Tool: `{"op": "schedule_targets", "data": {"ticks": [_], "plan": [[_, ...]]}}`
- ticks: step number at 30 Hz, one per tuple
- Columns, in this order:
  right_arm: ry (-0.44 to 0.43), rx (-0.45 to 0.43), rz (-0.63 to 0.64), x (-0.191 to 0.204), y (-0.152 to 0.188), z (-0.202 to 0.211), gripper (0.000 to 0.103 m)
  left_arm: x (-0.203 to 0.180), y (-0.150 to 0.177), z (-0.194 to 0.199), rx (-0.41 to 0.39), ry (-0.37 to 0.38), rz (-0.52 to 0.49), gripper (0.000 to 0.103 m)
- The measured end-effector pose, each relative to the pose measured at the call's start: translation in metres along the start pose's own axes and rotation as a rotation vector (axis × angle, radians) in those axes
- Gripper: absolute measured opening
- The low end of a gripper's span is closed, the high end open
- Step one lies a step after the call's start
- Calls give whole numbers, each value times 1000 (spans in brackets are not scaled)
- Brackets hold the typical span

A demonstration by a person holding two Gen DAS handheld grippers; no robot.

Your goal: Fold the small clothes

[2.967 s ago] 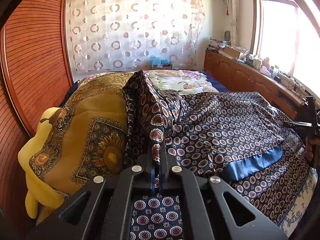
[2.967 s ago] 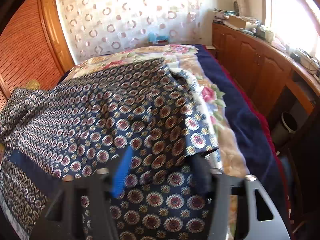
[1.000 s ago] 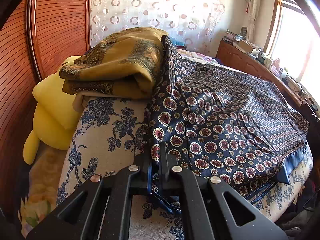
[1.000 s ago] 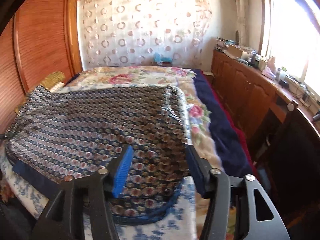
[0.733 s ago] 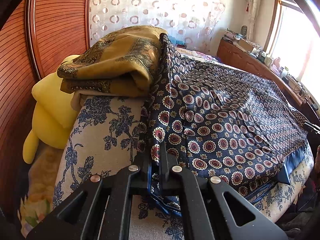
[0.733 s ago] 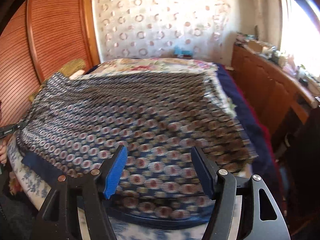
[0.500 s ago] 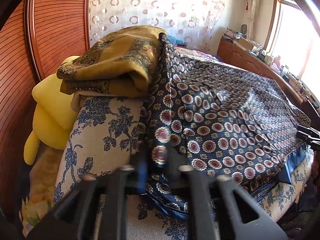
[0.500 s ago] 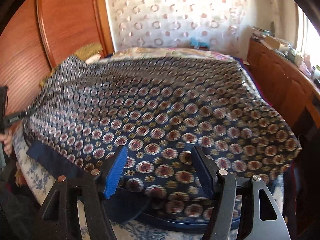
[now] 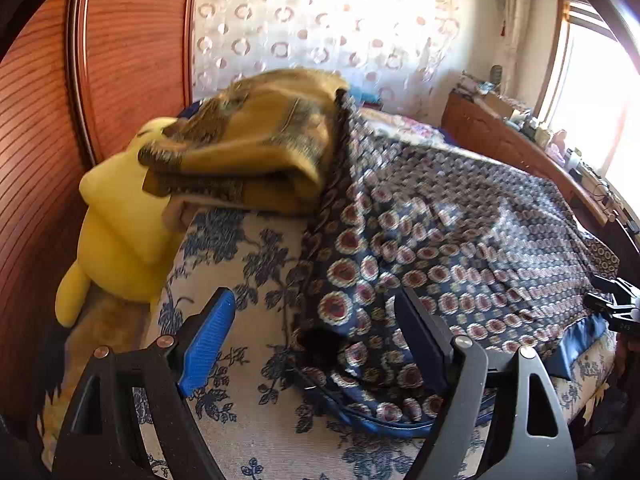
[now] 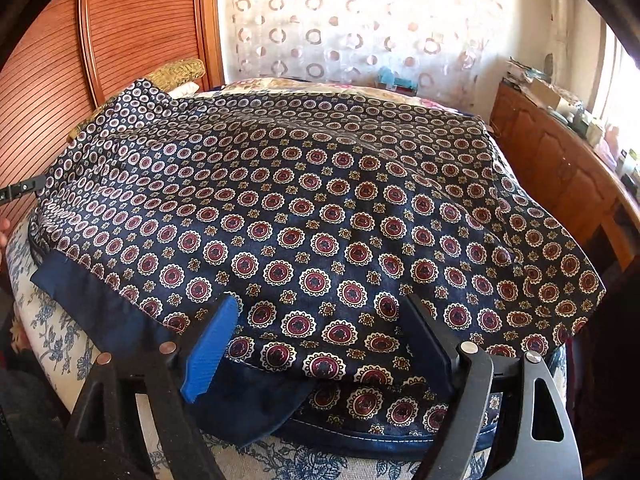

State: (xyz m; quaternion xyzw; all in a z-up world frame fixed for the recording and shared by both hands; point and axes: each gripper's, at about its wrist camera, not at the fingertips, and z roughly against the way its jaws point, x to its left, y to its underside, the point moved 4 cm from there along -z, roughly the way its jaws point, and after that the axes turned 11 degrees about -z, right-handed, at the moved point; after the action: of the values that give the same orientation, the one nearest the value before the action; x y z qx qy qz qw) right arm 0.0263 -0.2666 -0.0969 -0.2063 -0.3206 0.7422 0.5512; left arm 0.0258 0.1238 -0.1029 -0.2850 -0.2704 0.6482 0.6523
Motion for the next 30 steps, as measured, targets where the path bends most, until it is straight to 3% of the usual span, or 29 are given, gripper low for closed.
{"op": "schedule_targets", "data": {"ticks": [4, 8, 13, 15, 18, 24, 30], "plan": [[3, -2, -3, 1, 3, 1, 86, 0, 5, -3, 7, 42, 33, 80], [3, -2, -2, 1, 2, 1, 87, -4, 9, -7, 22, 110, 42, 61], [3, -2, -2, 0, 2, 1, 87, -7, 10, -9, 28, 119, 32, 58], [2, -2, -1, -1, 2, 1, 87, -8, 11, -9, 29, 115, 27, 47], [2, -2, -1, 0, 2, 1, 87, -15, 10, -10, 34, 151, 6, 8], [2, -2, -2, 0, 3, 1, 87, -33, -8, 10, -52, 196, -41, 5], [-3, -4, -11, -3, 1, 0, 87, -55, -50, 23, -124, 245, -74, 5]]}}
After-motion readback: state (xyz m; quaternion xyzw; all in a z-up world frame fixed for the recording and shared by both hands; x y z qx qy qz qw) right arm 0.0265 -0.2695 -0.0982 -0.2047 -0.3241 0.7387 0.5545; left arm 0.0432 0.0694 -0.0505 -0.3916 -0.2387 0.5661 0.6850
